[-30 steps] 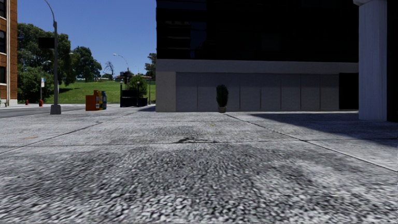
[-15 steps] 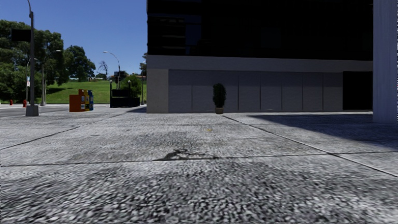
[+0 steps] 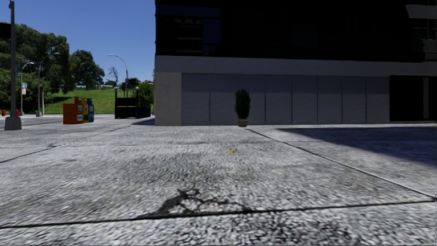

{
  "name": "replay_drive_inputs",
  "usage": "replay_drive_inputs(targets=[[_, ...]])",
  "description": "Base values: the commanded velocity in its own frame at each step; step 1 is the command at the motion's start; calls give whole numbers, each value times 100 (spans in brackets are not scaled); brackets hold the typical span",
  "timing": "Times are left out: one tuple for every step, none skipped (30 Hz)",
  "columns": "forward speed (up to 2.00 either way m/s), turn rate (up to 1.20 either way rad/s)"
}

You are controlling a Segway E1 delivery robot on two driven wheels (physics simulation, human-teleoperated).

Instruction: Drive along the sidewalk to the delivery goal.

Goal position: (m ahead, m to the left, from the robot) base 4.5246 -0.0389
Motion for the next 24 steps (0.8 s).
replay_drive_inputs(targets=[[200,0],[200,0],[200,0],[200,0],[200,0],[200,0],[200,0],[200,0],[200,0],[200,0],[200,0],[200,0],[200,-1],[200,-8],[200,-8],[200,-10],[200,-11],[200,-11],[200,-9],[200,0],[200,0],[200,0],[200,0],[200,0]])
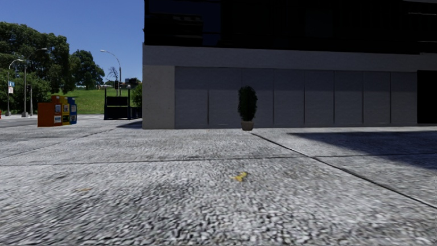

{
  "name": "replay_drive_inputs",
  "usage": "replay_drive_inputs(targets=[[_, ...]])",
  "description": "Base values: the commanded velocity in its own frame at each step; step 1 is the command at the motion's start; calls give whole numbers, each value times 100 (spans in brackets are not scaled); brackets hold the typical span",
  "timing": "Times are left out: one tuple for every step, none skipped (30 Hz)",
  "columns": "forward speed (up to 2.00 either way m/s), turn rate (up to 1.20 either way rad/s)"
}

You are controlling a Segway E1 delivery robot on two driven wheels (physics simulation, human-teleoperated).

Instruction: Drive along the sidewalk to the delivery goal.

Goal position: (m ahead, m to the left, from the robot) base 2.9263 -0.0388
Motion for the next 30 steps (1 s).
replay_drive_inputs(targets=[[200,0],[200,0],[200,0],[200,0],[200,0],[200,0],[200,0],[200,0],[200,0],[200,0],[198,0],[197,0],[197,0],[197,0],[197,0],[196,0],[193,0],[193,0],[190,0],[184,0],[180,0],[180,0],[166,0],[153,0],[146,0],[146,0],[144,0],[144,0],[144,0],[144,0]])
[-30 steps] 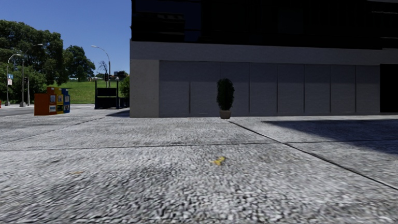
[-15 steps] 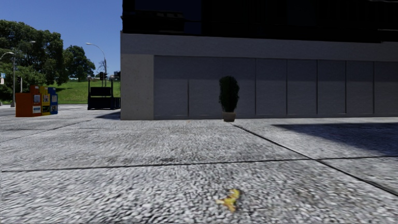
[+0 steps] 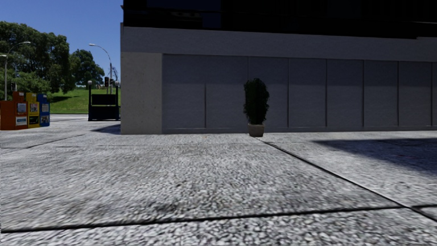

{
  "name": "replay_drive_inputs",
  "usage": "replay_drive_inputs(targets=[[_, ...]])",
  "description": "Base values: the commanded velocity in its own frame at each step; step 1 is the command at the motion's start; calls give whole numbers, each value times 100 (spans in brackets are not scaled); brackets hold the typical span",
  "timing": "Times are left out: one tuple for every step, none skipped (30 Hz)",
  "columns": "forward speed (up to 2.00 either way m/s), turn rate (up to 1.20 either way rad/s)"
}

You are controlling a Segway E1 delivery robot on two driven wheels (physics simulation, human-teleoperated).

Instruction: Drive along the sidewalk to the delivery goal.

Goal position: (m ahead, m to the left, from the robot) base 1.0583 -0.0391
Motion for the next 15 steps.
replay_drive_inputs(targets=[[144,0],[144,0],[144,0],[144,0],[144,0],[143,0],[141,0],[141,0],[137,0],[134,0],[133,0],[133,0],[131,0],[130,0],[105,0]])
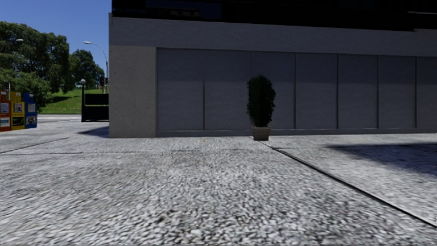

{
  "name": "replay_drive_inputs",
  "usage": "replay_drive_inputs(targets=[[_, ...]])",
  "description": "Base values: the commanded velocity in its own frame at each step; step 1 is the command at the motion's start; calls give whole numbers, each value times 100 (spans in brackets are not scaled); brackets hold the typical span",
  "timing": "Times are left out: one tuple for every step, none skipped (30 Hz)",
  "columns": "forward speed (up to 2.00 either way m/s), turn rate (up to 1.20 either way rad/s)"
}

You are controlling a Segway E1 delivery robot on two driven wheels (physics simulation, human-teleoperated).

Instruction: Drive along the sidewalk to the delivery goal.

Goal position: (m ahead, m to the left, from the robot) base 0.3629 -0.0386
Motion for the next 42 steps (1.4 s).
replay_drive_inputs(targets=[[105,0],[84,0],[66,0],[56,0],[56,0],[47,0],[44,0],[41,0],[41,0],[38,0],[37,0],[37,0],[36,0],[35,0],[35,0],[35,0],[35,0],[35,0],[35,0],[35,0],[35,0],[35,0],[34,0],[34,0],[34,0],[32,0],[0,0],[0,0],[0,0],[0,0],[0,0],[0,0],[0,0],[0,0],[0,0],[0,0],[0,0],[0,0],[0,0],[0,0],[0,0],[0,0]])
